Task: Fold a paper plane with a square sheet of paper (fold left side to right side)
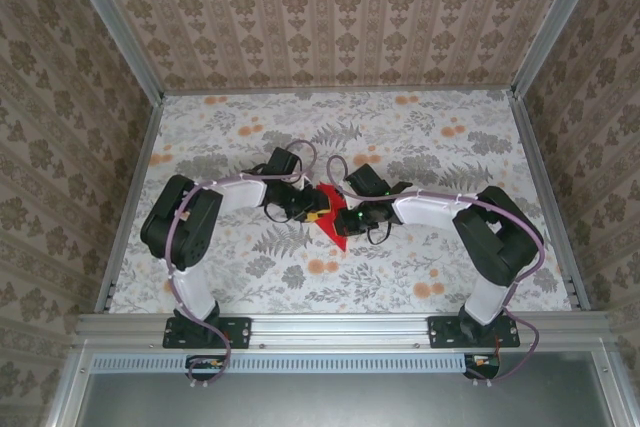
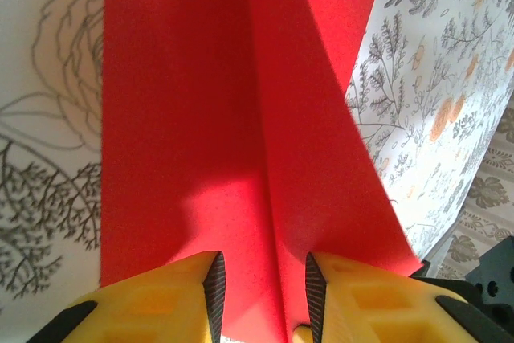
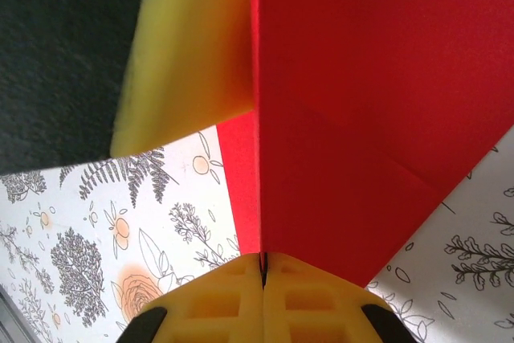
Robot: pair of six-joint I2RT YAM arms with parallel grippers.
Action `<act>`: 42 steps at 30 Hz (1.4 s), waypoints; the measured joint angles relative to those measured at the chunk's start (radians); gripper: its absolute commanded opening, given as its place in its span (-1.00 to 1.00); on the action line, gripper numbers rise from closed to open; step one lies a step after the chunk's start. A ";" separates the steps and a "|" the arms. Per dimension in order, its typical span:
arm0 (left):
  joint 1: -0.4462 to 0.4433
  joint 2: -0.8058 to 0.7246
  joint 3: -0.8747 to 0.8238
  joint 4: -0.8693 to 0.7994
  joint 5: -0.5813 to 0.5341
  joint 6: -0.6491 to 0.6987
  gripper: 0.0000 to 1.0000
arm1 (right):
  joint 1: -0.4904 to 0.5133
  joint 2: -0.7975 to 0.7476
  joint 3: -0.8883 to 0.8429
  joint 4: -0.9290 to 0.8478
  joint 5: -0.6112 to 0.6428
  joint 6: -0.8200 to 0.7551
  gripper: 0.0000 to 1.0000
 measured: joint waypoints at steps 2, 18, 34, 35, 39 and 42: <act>-0.001 0.007 0.007 0.005 0.000 -0.003 -0.30 | -0.003 0.009 -0.002 0.002 -0.006 0.001 -0.98; -0.002 0.051 0.026 0.019 -0.003 -0.011 -0.28 | -0.024 0.031 -0.019 0.027 -0.052 0.025 -0.80; -0.002 0.055 0.031 0.005 -0.011 -0.011 -0.27 | -0.130 -0.007 -0.048 0.107 -0.182 0.089 -0.34; -0.002 0.055 0.031 0.005 -0.011 -0.011 -0.27 | -0.136 -0.006 -0.048 0.117 -0.189 0.098 -0.33; -0.002 0.055 0.031 0.004 -0.012 -0.011 -0.27 | -0.147 0.022 -0.044 0.166 -0.219 0.133 -0.37; -0.002 0.055 0.031 0.004 -0.012 -0.011 -0.28 | -0.147 0.063 -0.043 0.192 -0.239 0.156 -0.41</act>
